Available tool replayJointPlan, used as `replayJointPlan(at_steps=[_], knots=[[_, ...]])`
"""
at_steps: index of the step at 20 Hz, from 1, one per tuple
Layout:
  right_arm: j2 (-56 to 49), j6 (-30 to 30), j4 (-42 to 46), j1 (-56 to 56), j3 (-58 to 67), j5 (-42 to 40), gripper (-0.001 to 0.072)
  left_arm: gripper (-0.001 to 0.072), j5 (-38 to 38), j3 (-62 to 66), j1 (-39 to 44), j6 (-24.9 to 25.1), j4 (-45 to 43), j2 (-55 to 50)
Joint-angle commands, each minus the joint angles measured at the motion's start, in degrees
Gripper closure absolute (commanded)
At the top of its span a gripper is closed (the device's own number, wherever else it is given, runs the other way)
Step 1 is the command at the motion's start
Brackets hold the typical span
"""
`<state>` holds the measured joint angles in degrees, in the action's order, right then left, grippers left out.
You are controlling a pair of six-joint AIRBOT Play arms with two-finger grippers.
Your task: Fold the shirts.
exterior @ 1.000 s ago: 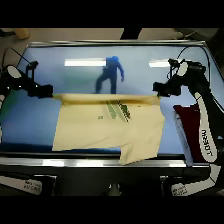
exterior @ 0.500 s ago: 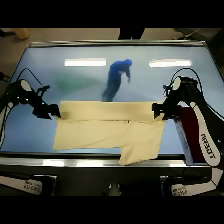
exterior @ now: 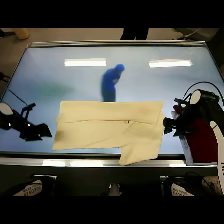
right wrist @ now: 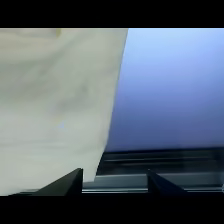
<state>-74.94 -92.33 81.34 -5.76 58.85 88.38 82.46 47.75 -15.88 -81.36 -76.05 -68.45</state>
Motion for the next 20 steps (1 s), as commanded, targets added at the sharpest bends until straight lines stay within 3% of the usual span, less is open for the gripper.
replayJointPlan(at_steps=[1,9,10,12,14,20], knots=[[3.50,3.04,-2.32,-1.95,-5.73,-1.16,0.0283,0.0110,-5.95,-14.53,-1.25,1.25,2.69,7.98],[3.63,3.56,-2.23,-1.95,-5.79,-3.13,0.0283,0.0112,-15.50,-18.49,-0.09,-0.26,8.02,5.29],[3.63,3.54,-2.23,-1.95,-5.79,-3.10,0.0283,0.0155,-16.52,-18.51,1.01,-0.59,8.44,4.83],[3.78,3.50,-2.34,-1.95,-6.43,-2.99,0.0282,0.0462,-18.45,-18.51,3.23,-2.71,8.57,4.35],[5.60,3.80,-3.52,-1.84,-10.14,-3.48,0.0280,0.0676,-19.08,-18.49,4.57,-2.64,8.57,4.42],[12.15,8.13,-14.40,-1.84,-29.88,-14.05,0.0260,0.0678,-18.95,-18.36,4.66,-2.60,8.57,5.90]])
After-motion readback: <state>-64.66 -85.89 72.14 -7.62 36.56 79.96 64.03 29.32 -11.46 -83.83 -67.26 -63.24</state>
